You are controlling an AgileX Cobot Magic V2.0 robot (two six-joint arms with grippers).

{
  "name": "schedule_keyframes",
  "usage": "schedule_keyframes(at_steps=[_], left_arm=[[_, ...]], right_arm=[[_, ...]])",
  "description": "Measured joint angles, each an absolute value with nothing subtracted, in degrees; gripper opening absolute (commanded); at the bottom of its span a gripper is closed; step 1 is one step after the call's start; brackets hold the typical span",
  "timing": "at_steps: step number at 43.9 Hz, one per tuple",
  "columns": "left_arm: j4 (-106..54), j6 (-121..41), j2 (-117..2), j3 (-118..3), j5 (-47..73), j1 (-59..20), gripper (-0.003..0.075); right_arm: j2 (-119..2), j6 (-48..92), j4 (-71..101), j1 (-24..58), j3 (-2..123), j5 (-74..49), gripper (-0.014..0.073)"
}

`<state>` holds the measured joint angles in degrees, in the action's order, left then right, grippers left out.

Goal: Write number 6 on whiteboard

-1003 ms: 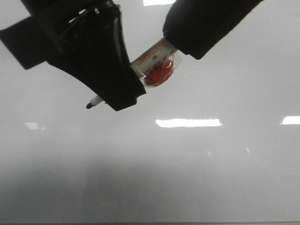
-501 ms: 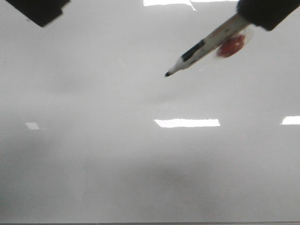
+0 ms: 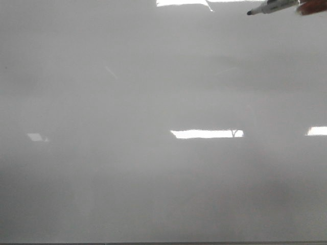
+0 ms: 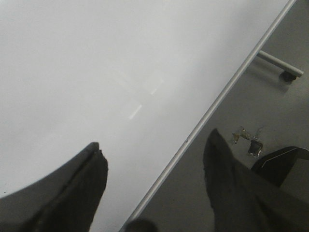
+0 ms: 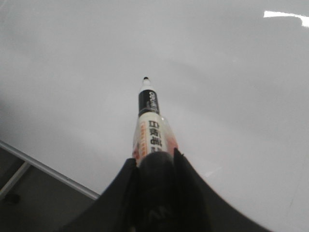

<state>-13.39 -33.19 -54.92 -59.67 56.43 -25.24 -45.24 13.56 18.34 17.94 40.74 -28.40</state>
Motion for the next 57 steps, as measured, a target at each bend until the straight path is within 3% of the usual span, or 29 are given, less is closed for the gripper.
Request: schedule_keyframes(at_steps=[17, 31, 46, 57], left_arm=[[-13.5, -33.2, -54.9, -59.6, 54.6, -25.2, 0.0429], [-13.5, -33.2, -54.9, -59.6, 54.5, -25.2, 0.0429], [-13.5, -33.2, -54.9, -59.6, 54.5, -25.2, 0.0428], [-13.5, -33.2, -54.9, -59.6, 54.4, -25.2, 0.0428]], right_arm=[[-55.8, 13.2, 20.3, 17.9, 40.1, -14.2, -0.0111], [-62.5, 13.1, 20.5, 17.9, 43.1, -9.7, -0.0111], [-69.2, 13.1, 20.7, 16.8, 48.2, -10.0, -0.0111], [-72.1, 14.4, 20.5, 17.3, 48.5, -22.9, -0.0111]])
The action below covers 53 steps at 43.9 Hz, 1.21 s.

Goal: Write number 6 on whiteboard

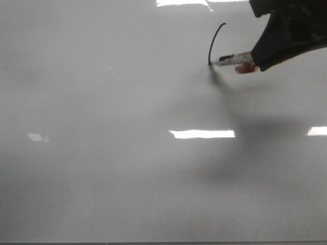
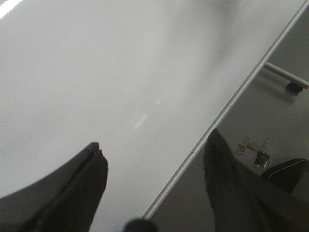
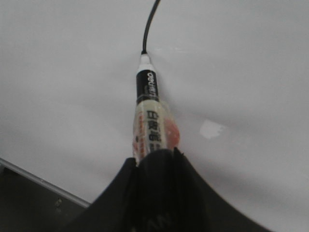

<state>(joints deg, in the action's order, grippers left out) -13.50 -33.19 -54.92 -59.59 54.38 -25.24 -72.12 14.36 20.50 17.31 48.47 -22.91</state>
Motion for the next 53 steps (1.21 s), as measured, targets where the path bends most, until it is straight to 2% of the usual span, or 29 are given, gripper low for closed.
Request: schedule_keyframes(at_steps=[8, 19, 29, 35, 40, 53], left_arm=[[-13.5, -33.2, -54.9, -59.6, 54.4, -25.2, 0.0428], [-13.6, -33.2, -54.9, -59.6, 53.6, -25.2, 0.0428], [-15.1, -35.8, -55.6, -59.6, 53.4, -26.0, 0.0428], [-17.6, -40.6, -59.2, -59.6, 53.4, -31.2, 0.0428], [-18.1, -42.5, -62.7, -59.6, 53.4, -36.6, 0.0428], [-18.2, -45.8, -72.1, -65.0, 51.7, -49.0, 0.0428]], right_arm=[[-70.1, 14.6, 20.3, 15.3, 48.5, -21.1, -0.0111], [-70.8, 14.7, 20.3, 19.3, 48.5, -19.2, -0.0111], [-59.7, 23.8, 20.3, 23.8, 48.5, -33.6, -0.0111], [-54.2, 34.3, 20.2, 27.9, 48.5, -44.3, -0.0111], [-51.1, 37.2, 20.1, 30.3, 48.5, -49.9, -0.0111], [-49.9, 38.1, 19.7, 31.7, 48.5, -54.0, -0.0111]])
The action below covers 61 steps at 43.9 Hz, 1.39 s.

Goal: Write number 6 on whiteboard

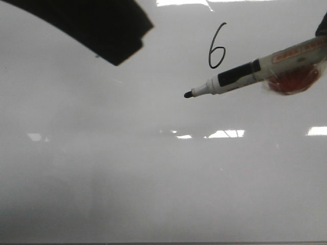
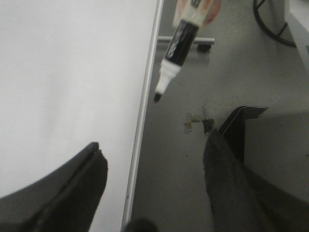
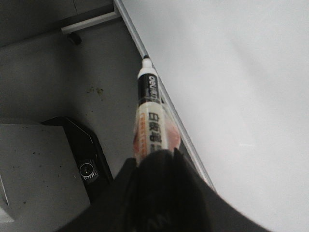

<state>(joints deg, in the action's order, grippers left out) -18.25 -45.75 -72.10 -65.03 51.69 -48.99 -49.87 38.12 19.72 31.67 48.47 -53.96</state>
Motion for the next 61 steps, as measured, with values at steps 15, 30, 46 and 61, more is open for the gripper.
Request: schedule_keyframes(at_steps=[15, 30, 46, 61], left_arm=[[-18.8, -47.4, -82.5, -69.3, 46.7, -54.3, 0.0428], [-19.7, -49.7, -85.6, -69.5, 42.1, -55.8, 0.0326], [-19.2, -50.6, -85.6, -69.7, 41.9, -55.8, 0.0106], [-19.5, -50.0, -85.6, -69.8, 41.8, -55.6, 0.0097]], right_arm=[[-49.9, 38.1, 19.6, 31.7, 48.5, -53.5, -0.0111], [-49.9, 38.1, 19.6, 31.8, 48.5, -52.9, -0.0111], [-49.9, 38.5, 19.6, 31.8, 48.5, -51.8, 0.0114], [-49.9, 38.6, 19.3, 31.8, 48.5, -50.5, 0.0601]])
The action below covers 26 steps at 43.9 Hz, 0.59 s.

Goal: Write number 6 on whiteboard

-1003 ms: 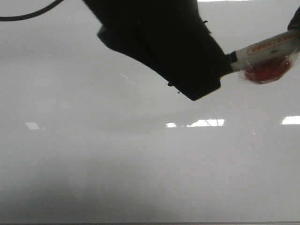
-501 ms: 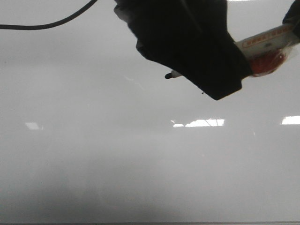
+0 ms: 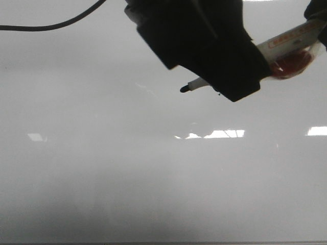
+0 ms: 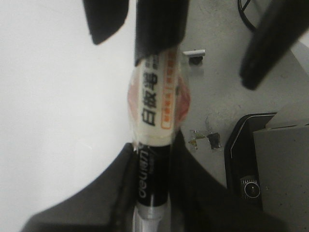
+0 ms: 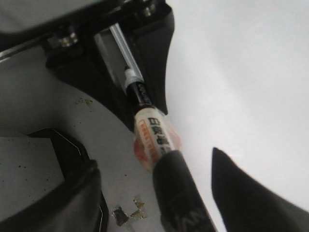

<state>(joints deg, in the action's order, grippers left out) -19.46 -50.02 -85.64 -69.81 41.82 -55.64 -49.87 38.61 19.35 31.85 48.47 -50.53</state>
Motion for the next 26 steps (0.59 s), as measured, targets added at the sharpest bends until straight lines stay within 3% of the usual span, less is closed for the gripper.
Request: schedule_keyframes(at_steps=[10, 26], left_arm=[[-15.2, -43.5, -85.6, -73.2, 48.2, -52.1, 0.0097], [17.3, -2.2, -78.2, -77.8, 63.2, -39.6, 0.0097]], right_arm=[[-46.1, 34.5, 16.7, 31.8, 49.1, -50.0, 0.0601], [-42.2, 25.6, 10.8, 31.8, 49.3, -49.5, 0.0601]])
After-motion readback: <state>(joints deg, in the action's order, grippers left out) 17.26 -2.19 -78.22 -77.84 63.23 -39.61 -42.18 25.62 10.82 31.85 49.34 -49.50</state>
